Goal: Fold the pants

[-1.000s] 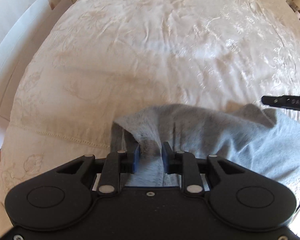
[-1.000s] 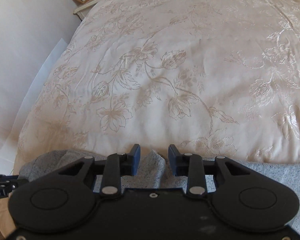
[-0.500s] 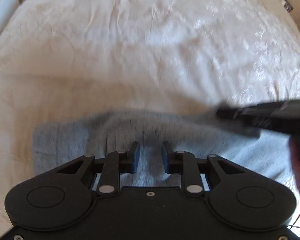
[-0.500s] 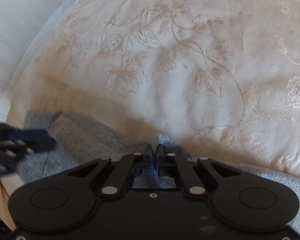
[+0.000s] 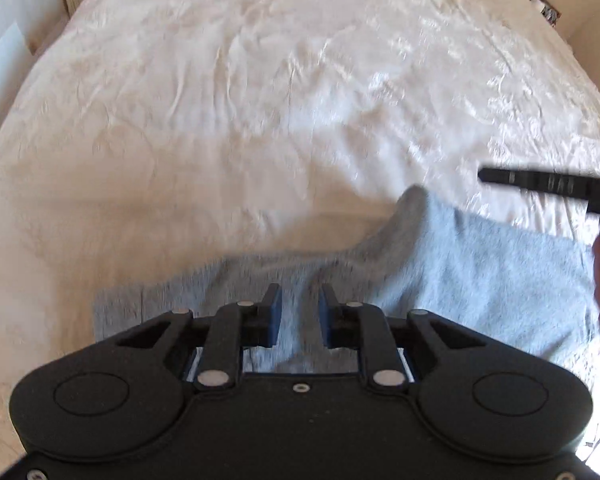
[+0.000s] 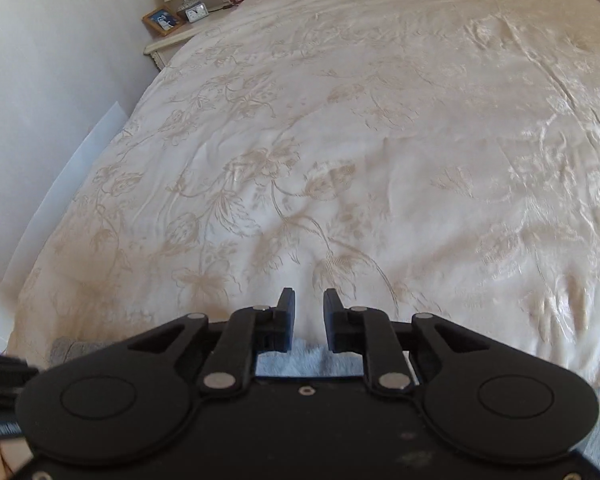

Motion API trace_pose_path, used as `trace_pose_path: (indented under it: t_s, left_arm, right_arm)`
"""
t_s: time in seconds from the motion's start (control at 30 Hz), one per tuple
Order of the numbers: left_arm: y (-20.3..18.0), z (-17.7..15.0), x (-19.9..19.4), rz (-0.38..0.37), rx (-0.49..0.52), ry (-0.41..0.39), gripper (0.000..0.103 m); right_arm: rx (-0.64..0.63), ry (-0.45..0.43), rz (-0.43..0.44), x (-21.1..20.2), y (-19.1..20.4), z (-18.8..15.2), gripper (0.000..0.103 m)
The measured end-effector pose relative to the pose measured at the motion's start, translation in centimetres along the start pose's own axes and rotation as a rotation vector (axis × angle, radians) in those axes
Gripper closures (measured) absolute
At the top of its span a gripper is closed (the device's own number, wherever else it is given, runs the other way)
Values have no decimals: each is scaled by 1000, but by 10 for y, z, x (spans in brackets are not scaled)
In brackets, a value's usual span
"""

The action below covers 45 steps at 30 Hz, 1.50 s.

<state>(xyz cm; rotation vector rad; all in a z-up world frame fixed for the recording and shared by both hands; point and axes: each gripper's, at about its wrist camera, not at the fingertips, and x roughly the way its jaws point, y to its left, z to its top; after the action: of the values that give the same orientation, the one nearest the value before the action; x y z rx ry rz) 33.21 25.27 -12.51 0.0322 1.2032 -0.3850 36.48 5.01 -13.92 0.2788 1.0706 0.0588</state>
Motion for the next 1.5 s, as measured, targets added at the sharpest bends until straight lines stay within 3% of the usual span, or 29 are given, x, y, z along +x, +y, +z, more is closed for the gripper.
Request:
trace_pose_path:
  t_s: [0.13, 0.2, 0.27, 0.37, 0.43, 0.47, 0.5, 0.67, 0.73, 0.8, 0.87, 0.93, 0.97, 1.17, 1.23, 1.3, 1.4, 1.5]
  left_arm:
    - [-21, 32, 13, -49, 20, 2, 77]
    - [-45, 37, 28, -60, 100, 25, 77]
    - [-66, 34, 45, -85, 168, 65, 76]
    - [-84, 24, 70, -112, 186, 124, 75]
    - [-88, 12, 90, -22, 216, 185, 68]
    - [-85, 3, 104, 38, 235, 244, 69]
    - [-78, -7, 114, 47, 220, 298, 74]
    - [-49, -14, 90, -46, 66, 246, 76]
    - [-46, -7, 70, -24, 25, 171, 77]
    - [-53, 3, 52, -5, 55, 53, 78]
    - [-62, 17, 47, -34, 92, -5, 72]
    - [-72, 25, 56, -102, 92, 20, 56]
    - [-76, 27, 62, -110, 95, 36, 55]
    - [-102, 32, 122, 95, 138, 115, 58]
    - [-99, 36, 130, 76, 56, 132, 82]
    - [-98, 43, 129, 100, -20, 101, 90]
    - [-95, 49, 130, 150, -124, 68, 91]
    - [-110, 45, 135, 226, -100, 55, 91]
  right_arm:
    - [92, 151, -77, 21, -28, -60, 84]
    - [137, 249, -107, 32, -42, -90, 86]
    - [149, 235, -96, 25, -49, -112, 88]
    - [193, 265, -73, 13, -54, -123, 88]
    - [209, 256, -55, 4, -59, -128, 88]
    - [217, 256, -53, 0, -62, -130, 87]
    - [229, 255, -52, -5, -65, -130, 87]
    - [292, 189, -60, -33, -90, -131, 84]
    - [319, 143, -88, -50, -105, -132, 84]
    - [345, 94, -127, -69, -118, -137, 83]
    - [368, 47, -177, -88, -134, -143, 83]
    - [385, 1, -225, -105, -149, -147, 82]
    - [395, -28, -249, -117, -159, -152, 82]
    - [434, -126, -367, -162, -237, -176, 78]
    - [428, -118, -410, -169, -267, -179, 78]
    - [439, -119, -434, -180, -300, -187, 78]
    - [496, -155, -476, -193, -352, -199, 77]
    - [600, -161, -510, -199, -404, -207, 74]
